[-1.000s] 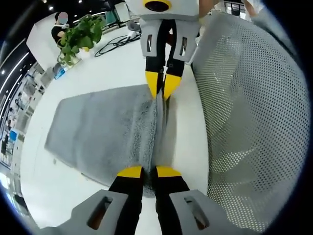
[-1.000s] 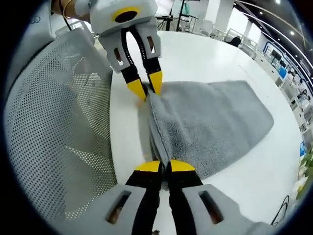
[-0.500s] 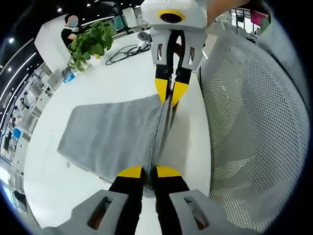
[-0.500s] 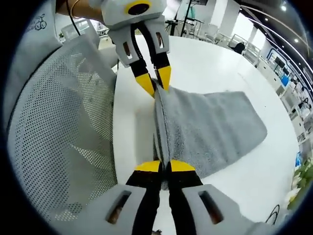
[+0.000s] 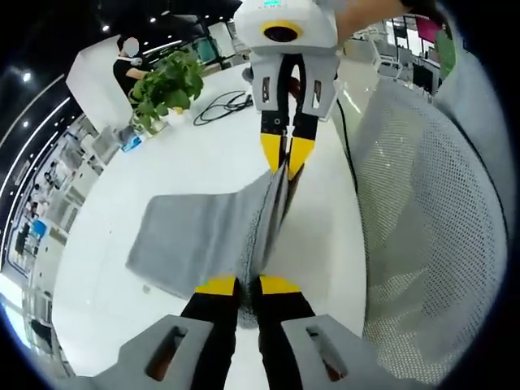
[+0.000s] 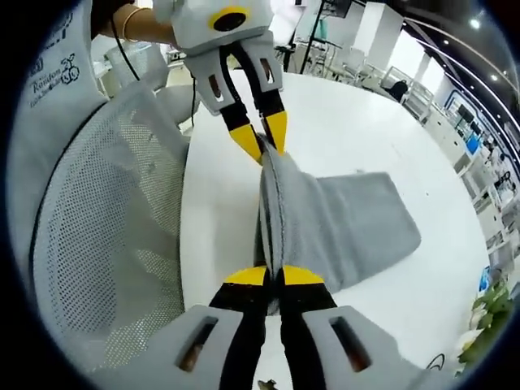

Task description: Fold the towel on the table until its edges align and the towel forms a compact rectangular stack.

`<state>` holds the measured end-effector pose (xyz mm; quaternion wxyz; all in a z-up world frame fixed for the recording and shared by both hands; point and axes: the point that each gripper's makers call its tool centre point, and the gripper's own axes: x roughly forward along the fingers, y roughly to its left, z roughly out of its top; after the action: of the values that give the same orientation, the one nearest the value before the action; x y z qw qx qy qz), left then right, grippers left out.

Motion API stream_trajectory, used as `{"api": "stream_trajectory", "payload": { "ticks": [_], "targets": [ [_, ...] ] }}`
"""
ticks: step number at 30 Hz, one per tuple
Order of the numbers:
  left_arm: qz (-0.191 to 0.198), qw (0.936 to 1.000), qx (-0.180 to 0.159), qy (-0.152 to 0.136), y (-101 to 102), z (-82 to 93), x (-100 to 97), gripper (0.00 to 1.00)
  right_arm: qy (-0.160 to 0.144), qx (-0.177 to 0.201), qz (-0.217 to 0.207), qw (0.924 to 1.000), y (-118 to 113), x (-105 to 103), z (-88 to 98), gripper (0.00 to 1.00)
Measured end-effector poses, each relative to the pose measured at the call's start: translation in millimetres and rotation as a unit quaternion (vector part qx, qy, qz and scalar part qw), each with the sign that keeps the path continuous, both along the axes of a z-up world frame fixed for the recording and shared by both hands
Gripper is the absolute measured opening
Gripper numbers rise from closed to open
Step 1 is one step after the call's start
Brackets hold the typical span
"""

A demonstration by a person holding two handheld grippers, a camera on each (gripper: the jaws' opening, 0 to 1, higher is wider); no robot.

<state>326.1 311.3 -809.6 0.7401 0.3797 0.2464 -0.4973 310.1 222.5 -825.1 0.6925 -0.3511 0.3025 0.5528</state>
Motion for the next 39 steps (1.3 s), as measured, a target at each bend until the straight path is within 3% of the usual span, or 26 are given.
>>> {"api": "stream_trajectory", "payload": {
  "ticks": [8,17,22,30,39],
  "targets": [
    [0.004,0.9997,-0.014,-0.019,-0.5,27.6,46.8,0.08,-0.016,0.013,-0.010,0.9997,0.9,42.7,32.0,0.02],
    [0.032,0.9976,-0.054,-0.028,1.5,51.1,101.4,0.08,-0.034,0.045,-0.060,0.9966,1.7,102.3,60.1,0.02],
    [0.054,0.9958,-0.066,-0.032,5.5,50.0,127.4,0.08,-0.044,0.047,-0.072,0.9953,6.3,129.1,63.1,0.02],
    [0.112,0.9859,-0.121,-0.028,13.1,43.2,167.4,0.08,-0.051,0.065,-0.102,0.9914,10.8,172.5,59.8,0.02],
    [0.177,0.9675,-0.180,-0.024,15.5,22.0,212.6,0.08,-0.063,0.087,-0.143,0.9840,11.6,221.5,43.9,0.02]
  ]
}}
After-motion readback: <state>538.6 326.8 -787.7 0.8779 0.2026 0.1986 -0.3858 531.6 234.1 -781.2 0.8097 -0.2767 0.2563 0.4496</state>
